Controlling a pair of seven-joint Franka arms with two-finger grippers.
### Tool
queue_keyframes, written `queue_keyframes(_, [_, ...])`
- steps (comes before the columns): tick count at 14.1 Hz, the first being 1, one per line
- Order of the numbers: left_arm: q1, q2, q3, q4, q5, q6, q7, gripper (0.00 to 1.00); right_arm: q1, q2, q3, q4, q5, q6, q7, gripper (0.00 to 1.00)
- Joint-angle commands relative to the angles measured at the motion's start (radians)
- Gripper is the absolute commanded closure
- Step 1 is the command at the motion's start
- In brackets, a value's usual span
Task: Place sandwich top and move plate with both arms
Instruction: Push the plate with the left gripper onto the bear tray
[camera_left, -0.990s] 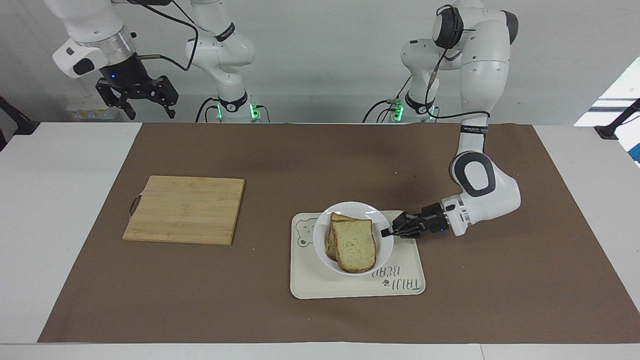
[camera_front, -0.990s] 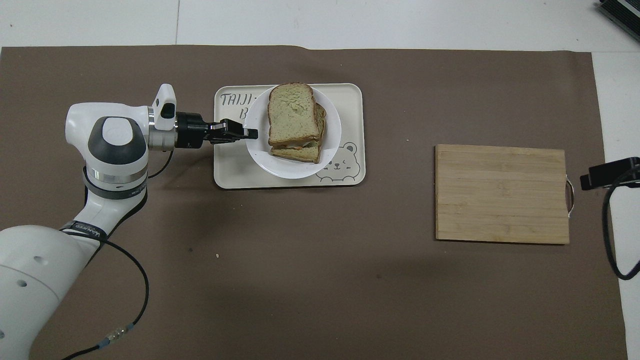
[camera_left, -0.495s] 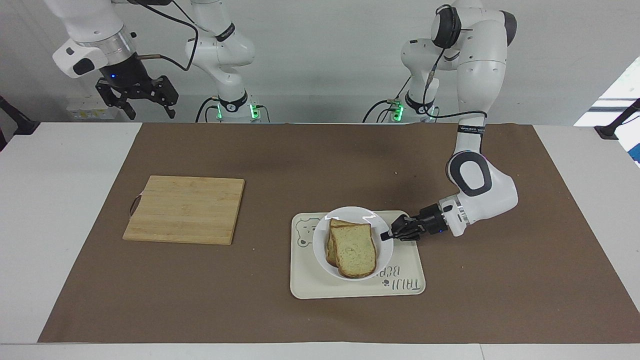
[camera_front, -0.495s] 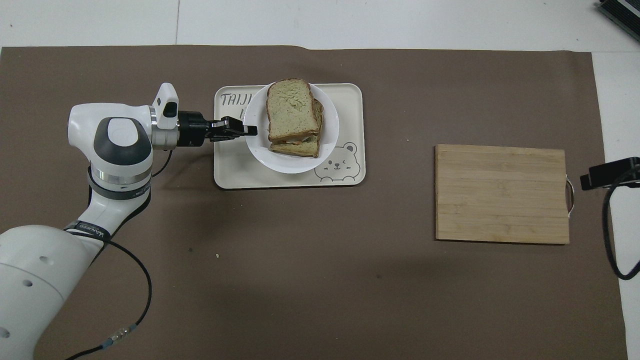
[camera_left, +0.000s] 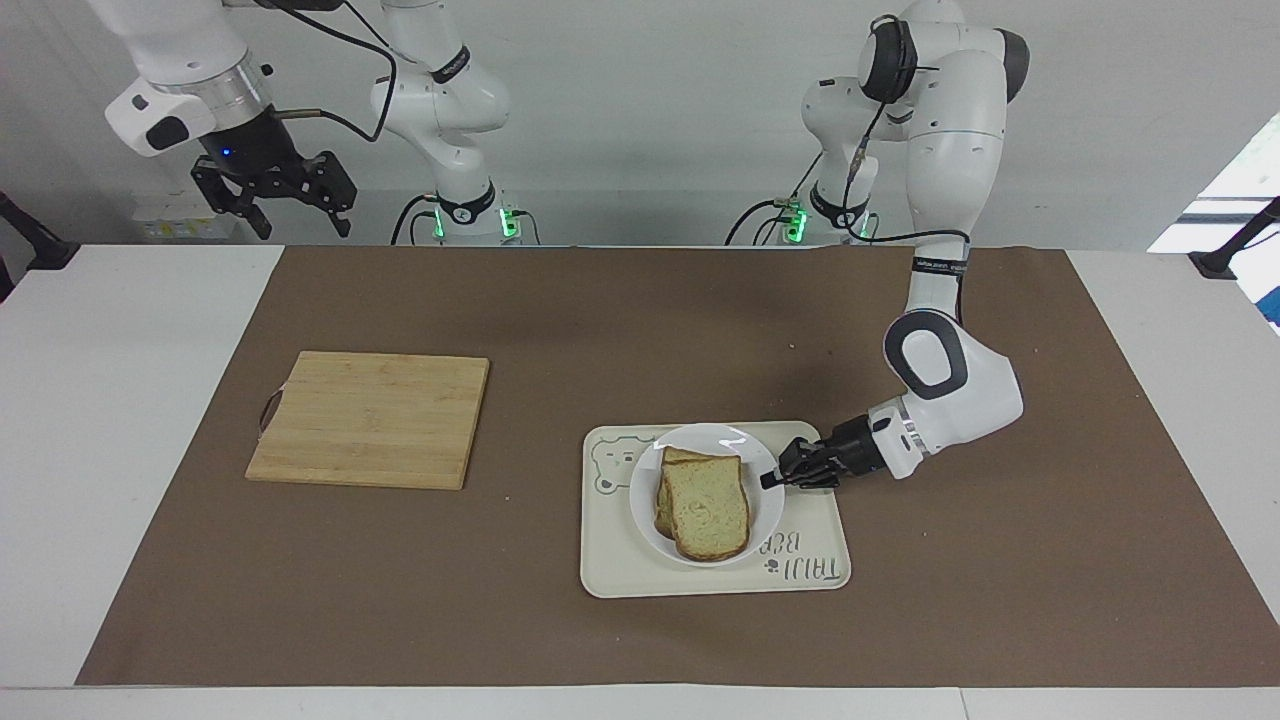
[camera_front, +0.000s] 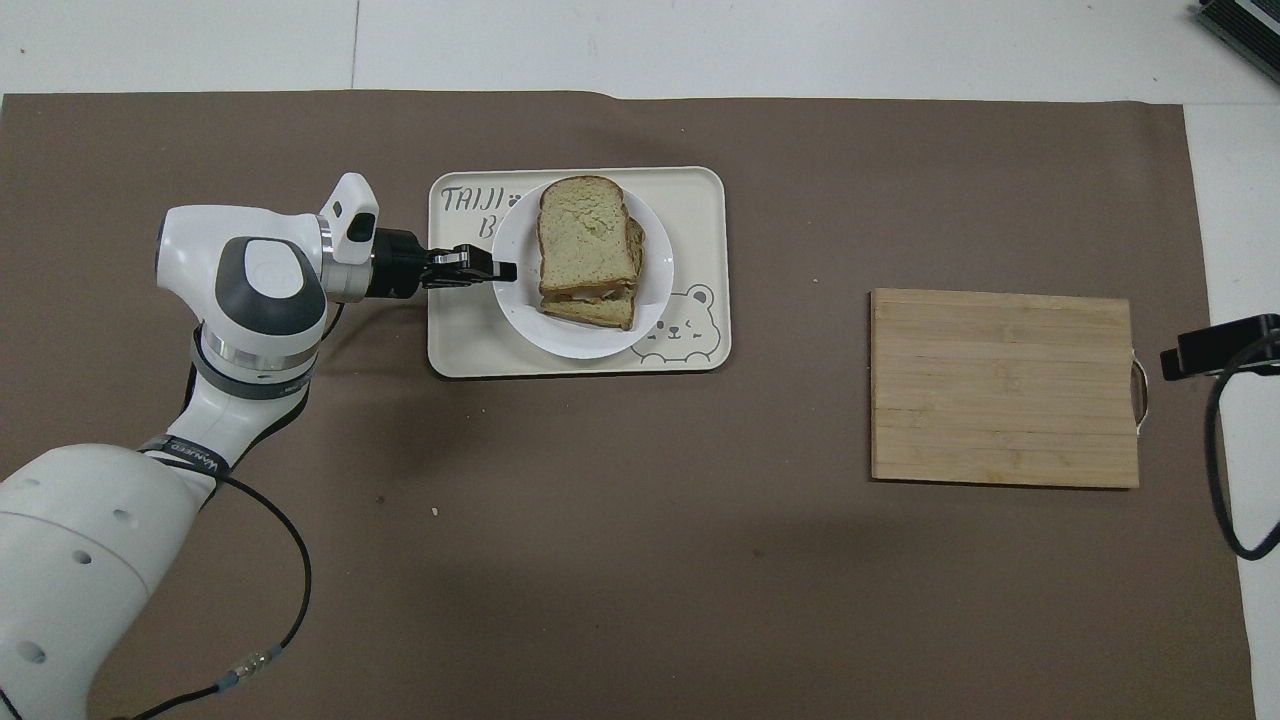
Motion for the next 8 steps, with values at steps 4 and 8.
queue_keyframes(4, [-0.017, 0.008, 0.009, 0.019, 0.093, 0.126, -0.027, 0.27, -0.009, 0.009, 0.004, 0.018, 0.017, -0.008, -0.02, 0.0])
queue_keyframes(8, [-0.023, -0.053, 0.018, 0.074, 0.238, 0.122, -0.235, 0.26, -0.009, 0.009, 0.004, 0.017, 0.017, -0.008, -0.02, 0.0])
